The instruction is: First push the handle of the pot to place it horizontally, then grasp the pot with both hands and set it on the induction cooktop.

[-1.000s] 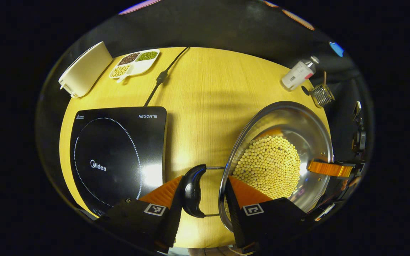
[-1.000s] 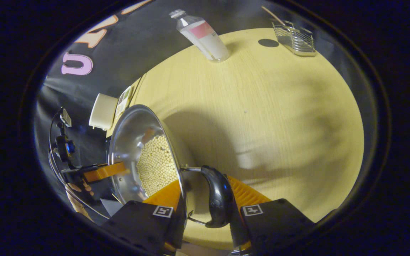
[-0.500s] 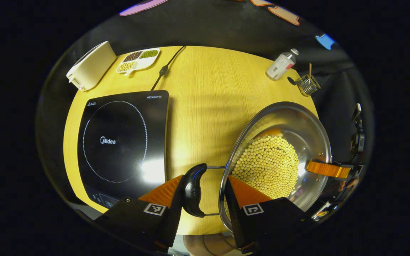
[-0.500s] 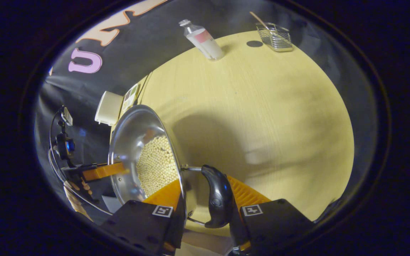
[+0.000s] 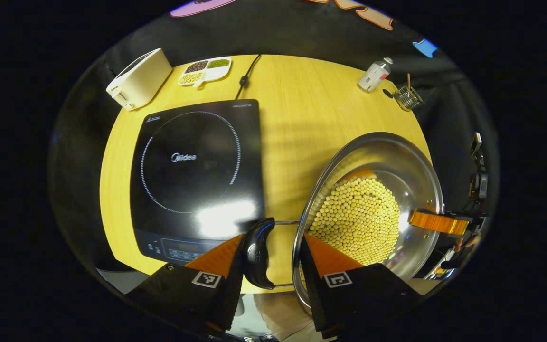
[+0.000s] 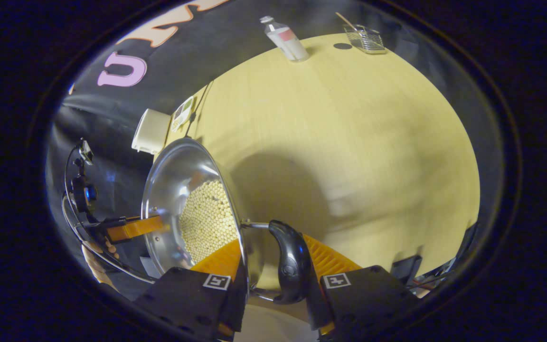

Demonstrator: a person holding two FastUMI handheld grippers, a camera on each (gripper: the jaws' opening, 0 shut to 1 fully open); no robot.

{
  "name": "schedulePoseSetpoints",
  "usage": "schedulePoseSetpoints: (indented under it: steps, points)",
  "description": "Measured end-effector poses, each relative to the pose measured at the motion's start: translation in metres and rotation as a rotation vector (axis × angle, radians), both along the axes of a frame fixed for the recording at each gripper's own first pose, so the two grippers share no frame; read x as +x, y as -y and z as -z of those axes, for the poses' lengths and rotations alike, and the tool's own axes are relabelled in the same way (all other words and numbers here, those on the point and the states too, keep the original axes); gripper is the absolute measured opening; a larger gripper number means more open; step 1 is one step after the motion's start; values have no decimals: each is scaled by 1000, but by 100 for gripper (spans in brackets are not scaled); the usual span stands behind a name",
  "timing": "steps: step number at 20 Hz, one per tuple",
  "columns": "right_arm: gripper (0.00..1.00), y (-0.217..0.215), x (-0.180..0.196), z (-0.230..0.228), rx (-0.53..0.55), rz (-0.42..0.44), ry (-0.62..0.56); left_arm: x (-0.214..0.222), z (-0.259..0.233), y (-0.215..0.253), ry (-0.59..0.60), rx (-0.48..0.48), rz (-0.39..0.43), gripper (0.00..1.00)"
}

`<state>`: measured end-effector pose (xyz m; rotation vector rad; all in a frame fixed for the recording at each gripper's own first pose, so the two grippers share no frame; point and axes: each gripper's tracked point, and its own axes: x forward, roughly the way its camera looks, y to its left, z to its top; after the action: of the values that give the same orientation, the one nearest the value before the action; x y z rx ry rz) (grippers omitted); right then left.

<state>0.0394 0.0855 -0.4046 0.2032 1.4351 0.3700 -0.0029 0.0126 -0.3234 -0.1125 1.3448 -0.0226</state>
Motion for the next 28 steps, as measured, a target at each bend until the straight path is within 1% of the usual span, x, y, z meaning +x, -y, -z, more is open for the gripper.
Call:
schedulePoseSetpoints:
  steps: [1, 3, 4, 5, 8, 13, 16, 18, 23, 24, 28]
  points:
    - [55, -11, -7, -2, -2, 3, 4, -3, -3, -12, 5, -1, 6, 66]
    - [55, -36, -21, -5, -5, 9, 11, -7, -8, -38, 16, 0, 18, 64]
    - [55, -50, -28, -6, -7, 14, 10, -8, -11, -52, 24, 0, 25, 65]
    - [51, -63, -32, -7, -7, 18, 13, -8, -14, -65, 32, 2, 32, 64]
    - [51, -106, -40, -11, -7, 22, 35, -3, -21, -109, 56, 9, 51, 64]
    - [51, -176, -27, -9, -3, 22, 88, 21, -23, -174, 114, 26, 60, 64]
    - [51, -212, -17, 0, 10, 21, 92, 43, -22, -210, 160, 59, 87, 63]
    - [51, -234, -9, 7, 18, 26, 99, 56, -19, -230, 180, 74, 90, 64]
    - [50, -267, 19, 21, 8, 57, 128, 82, -4, -259, 210, 79, 93, 63]
    - [55, -271, 23, 23, 5, 61, 135, 84, -4, -262, 215, 78, 93, 63]
    - [55, -279, 33, 38, -4, 78, 137, 103, 15, -271, 227, 83, 107, 63]
